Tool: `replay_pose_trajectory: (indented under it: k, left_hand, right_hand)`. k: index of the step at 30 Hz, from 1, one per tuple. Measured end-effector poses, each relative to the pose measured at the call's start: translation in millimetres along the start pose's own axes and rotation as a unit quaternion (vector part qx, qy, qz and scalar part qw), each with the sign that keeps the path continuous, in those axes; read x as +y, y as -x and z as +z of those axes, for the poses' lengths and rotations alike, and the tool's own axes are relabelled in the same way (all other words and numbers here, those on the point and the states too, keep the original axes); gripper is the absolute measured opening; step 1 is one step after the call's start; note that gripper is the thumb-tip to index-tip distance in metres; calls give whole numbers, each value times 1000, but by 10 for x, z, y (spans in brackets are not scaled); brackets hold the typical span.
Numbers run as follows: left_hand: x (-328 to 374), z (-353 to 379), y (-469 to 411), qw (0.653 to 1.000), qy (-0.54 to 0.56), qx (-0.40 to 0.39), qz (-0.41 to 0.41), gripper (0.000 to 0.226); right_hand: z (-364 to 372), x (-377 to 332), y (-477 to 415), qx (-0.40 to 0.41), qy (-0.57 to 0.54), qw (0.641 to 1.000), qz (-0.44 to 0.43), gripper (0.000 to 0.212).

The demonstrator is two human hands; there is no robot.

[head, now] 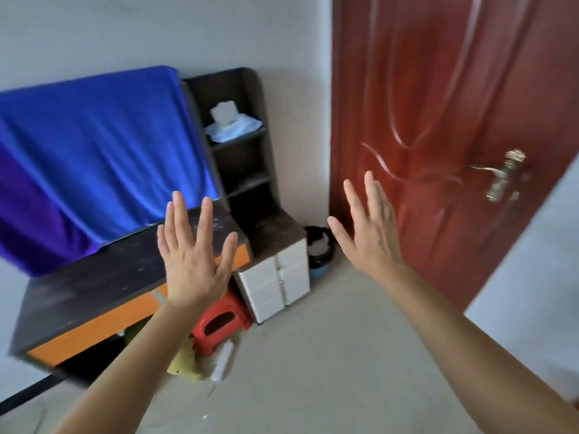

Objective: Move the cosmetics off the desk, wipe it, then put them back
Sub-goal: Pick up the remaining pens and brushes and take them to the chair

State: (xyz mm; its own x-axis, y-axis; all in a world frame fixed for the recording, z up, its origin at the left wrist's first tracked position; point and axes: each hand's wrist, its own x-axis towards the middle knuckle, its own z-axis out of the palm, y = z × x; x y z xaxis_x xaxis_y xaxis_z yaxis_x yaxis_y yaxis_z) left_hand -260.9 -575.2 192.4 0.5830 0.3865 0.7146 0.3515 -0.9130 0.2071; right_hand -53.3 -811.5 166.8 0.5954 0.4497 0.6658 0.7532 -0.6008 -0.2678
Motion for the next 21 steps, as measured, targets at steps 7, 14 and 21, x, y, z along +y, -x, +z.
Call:
replay_pose_trajectory:
  k: [7,14,21]
  left_hand:
    - [-1528,-406,71,992,-45,-11,-119,71]
    - [-2169,220,27,977,-52,-99,-184,72]
    - [-2980,1313,-372,948,-82,-205,-229,67]
  right_hand:
    - [1002,-1403,-309,-96,-65,991,-67,72]
    - [2109,-1780,-577,-171,-79,977,-94,71]
    - [3514,-1764,-1075,-274,-80,955,-77,70]
